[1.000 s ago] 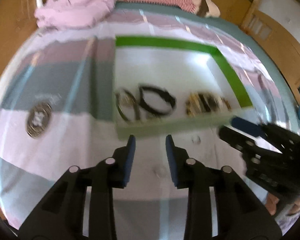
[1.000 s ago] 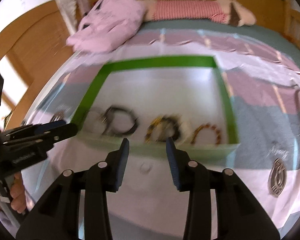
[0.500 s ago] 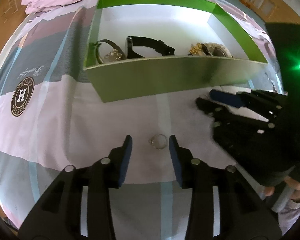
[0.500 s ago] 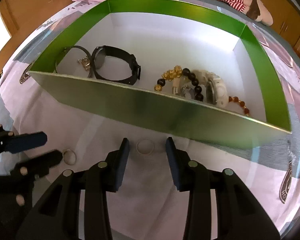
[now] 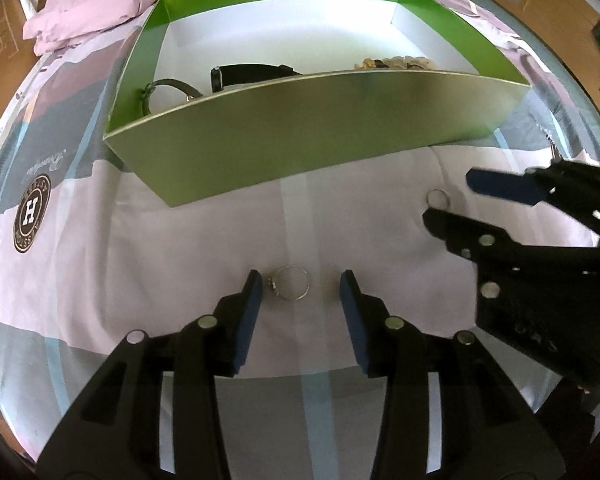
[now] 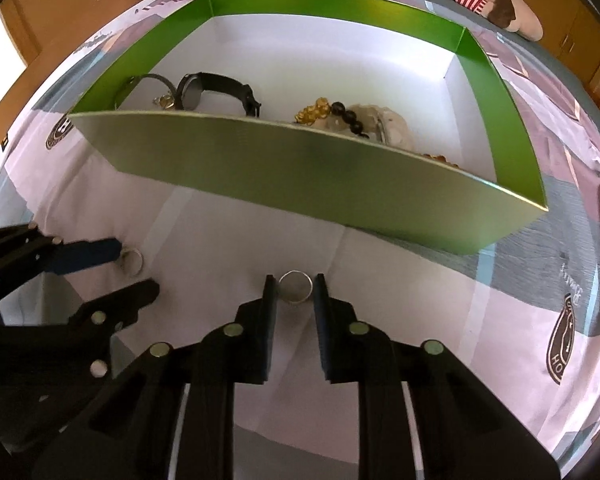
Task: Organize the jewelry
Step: 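Move the left tool to a small silver ring while the right approaches another ring, then grasp the small silver ring with the left tool while the right grasps the other ring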
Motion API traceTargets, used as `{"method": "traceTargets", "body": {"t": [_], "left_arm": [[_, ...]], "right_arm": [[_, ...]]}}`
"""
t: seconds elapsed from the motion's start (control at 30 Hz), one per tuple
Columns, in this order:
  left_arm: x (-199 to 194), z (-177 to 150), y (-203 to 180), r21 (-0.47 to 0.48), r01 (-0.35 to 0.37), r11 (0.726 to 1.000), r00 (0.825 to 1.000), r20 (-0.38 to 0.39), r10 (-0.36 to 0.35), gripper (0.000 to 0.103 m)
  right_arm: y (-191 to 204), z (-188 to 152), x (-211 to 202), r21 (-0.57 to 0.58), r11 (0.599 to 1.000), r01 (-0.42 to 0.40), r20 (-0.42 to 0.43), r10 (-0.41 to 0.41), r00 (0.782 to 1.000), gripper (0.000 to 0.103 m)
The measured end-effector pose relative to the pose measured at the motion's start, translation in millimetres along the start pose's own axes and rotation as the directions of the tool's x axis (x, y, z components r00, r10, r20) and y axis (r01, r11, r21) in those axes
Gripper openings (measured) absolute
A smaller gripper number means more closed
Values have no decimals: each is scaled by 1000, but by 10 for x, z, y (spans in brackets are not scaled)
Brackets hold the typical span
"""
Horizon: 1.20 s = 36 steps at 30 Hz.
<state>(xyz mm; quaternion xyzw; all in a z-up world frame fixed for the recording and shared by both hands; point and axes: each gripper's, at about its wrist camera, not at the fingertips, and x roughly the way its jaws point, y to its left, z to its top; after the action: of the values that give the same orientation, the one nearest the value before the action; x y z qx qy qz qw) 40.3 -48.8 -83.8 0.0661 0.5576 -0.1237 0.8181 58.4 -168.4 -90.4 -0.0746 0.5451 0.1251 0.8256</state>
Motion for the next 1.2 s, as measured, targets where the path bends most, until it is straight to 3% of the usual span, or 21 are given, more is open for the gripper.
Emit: {"method": "traceTargets", "body": {"t": [0.03, 0.13, 0.2, 0.23, 0.37, 1.2], "left_arm": [[-7, -1, -2, -1, 0, 1000, 1000, 2, 0, 41], [-2, 4, -18, -1, -9, 1000, 1000, 12, 9, 34], [-6, 8, -13, 1, -12, 1000, 1000, 16, 11, 28], [6, 37, -26, -1, -10, 1000, 1000, 17, 10, 21], [-17, 41, 29, -17, 4, 1000, 1000, 13, -3, 21], [-92, 30, 65, -29, -11, 1000, 999, 30, 11, 21]], "right_arm": [[9, -16, -32, -8, 1000, 7, 7, -7, 1000, 47], [49, -40, -93, -43, 998, 34, 43, -32, 999, 47], [54, -46, -66, -60, 997, 44, 41, -42, 998, 42], [54, -41, -40, -61, 997, 38, 32, -36, 999, 31], [57, -46, 26, -64, 998, 21, 8, -20, 1000, 16], [36, -5, -35, -35, 999, 14, 19, -14, 1000, 16]]}}
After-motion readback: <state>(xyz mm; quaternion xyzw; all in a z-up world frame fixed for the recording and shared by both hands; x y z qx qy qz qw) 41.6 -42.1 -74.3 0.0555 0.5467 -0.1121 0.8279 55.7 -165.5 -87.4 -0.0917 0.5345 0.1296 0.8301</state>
